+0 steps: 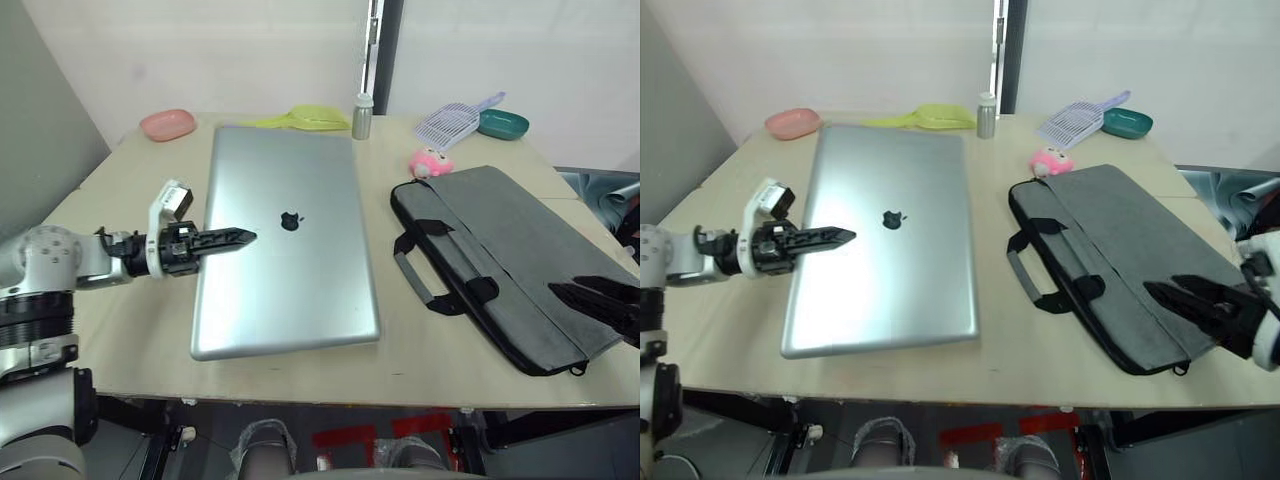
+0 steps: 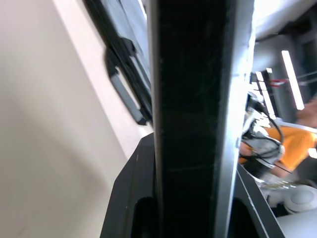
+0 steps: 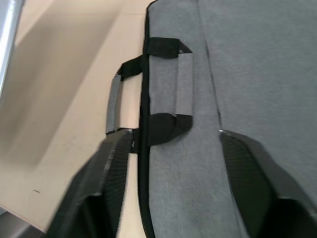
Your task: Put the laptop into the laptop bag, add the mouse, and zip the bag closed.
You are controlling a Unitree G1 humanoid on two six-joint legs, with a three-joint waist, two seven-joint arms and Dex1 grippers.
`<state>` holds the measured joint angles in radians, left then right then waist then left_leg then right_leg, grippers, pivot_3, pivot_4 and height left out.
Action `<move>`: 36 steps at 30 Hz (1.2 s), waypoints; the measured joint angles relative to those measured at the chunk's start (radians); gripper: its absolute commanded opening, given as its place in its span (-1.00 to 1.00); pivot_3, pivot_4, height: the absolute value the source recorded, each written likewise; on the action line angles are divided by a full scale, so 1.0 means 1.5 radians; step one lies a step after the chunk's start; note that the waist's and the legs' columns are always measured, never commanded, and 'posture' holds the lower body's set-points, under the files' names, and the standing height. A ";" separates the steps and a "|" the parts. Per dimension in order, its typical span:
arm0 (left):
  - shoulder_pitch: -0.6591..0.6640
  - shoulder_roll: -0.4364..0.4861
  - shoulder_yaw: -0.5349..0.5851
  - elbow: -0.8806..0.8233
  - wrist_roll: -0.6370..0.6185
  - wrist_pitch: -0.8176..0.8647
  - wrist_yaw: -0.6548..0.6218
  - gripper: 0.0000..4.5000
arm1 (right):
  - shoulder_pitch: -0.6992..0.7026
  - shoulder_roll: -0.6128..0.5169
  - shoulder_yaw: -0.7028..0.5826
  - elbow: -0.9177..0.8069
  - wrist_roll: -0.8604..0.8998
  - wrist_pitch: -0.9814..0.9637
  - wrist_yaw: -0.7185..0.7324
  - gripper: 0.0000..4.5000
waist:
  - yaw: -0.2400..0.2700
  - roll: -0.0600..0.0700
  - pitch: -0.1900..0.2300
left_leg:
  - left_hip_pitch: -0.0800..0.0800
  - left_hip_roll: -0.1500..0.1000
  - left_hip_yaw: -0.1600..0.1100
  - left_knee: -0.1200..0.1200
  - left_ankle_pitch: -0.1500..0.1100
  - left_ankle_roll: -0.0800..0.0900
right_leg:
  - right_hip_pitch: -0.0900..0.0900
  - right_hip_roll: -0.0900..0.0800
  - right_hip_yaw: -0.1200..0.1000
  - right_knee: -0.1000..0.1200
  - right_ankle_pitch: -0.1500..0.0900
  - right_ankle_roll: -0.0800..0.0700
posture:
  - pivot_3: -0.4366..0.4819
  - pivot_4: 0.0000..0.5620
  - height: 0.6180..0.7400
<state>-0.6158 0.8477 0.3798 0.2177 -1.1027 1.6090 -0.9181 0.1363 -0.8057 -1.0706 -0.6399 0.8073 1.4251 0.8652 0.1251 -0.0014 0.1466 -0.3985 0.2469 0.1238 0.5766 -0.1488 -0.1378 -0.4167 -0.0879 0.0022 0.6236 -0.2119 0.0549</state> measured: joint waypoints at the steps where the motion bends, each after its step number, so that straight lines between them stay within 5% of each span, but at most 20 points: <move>1: 0.003 0.011 0.005 0.002 -0.009 0.000 0.003 -0.74 | 0.014 -0.006 -0.011 0.000 0.008 -0.006 0.006 0.99 | 0.000 0.000 0.000 | 0.000 0.000 0.000 0.000 0.000 0.000 | 0.000 0.000 0.000 0.000 0.000 0.000 | -0.05 -0.47 1.00; 7: 0.060 0.021 0.009 0.003 -0.028 0.000 0.030 -0.74 | 0.035 -0.032 0.000 0.000 0.045 -0.045 0.018 0.99 | -0.002 0.000 0.000 | -0.001 0.000 0.000 0.000 0.000 0.000 | 0.000 0.000 -0.001 -0.001 0.000 0.000 | -0.05 -0.47 1.00; 10: 0.085 0.013 0.010 0.002 -0.035 0.000 0.047 -0.74 | 0.003 -0.047 0.087 0.000 0.040 -0.066 -0.017 0.99 | -0.006 0.000 0.000 | -0.001 0.000 -0.001 0.001 0.000 0.000 | 0.000 0.000 -0.001 0.000 0.000 0.000 | -0.05 -0.47 1.00; 18: 0.103 -0.041 0.024 -0.014 -0.088 0.000 0.110 -0.74 | -0.203 -0.054 0.481 0.070 -0.110 -0.125 -0.213 0.99 | -0.012 0.001 -0.001 | -0.001 0.000 -0.002 0.002 0.003 -0.003 | 0.000 0.000 -0.001 0.003 0.000 0.001 | -0.05 -0.47 1.00; 22: 0.102 -0.075 0.028 -0.025 -0.104 0.000 0.148 -0.74 | -0.244 -0.042 0.588 0.141 -0.165 -0.164 -0.237 0.99 | -0.011 0.000 -0.001 | -0.002 -0.001 -0.002 0.003 0.003 -0.003 | 0.000 -0.001 -0.001 0.002 0.001 0.001 | -0.05 -0.47 1.00; 30: 0.102 -0.095 0.038 -0.037 -0.134 -0.001 0.197 -0.74 | -0.262 -0.026 0.661 0.231 -0.231 -0.237 -0.234 0.99 | -0.015 0.000 -0.001 | -0.002 -0.001 -0.002 0.003 0.003 -0.003 | 0.000 0.000 -0.001 0.003 0.001 0.001 | -0.05 -0.47 1.00; 36: 0.102 -0.103 0.047 -0.037 -0.156 -0.001 0.224 -0.74 | -0.262 -0.025 0.674 0.258 -0.253 -0.280 -0.213 0.19 | -0.016 0.000 -0.001 | -0.001 -0.001 -0.002 0.006 0.003 -0.003 | 0.001 -0.001 -0.001 0.005 0.001 0.001 | -0.05 -0.47 1.00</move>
<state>-0.4628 0.6935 0.4508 0.1619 -1.3367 1.6070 -0.5819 -0.2568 -0.8426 -0.0593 -0.2526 0.4273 1.0049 0.5457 0.1017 -0.0016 0.1449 -0.3997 0.2459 0.1211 0.5851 -0.1440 -0.1416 -0.4150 -0.0888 0.0014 0.6308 -0.2105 0.0570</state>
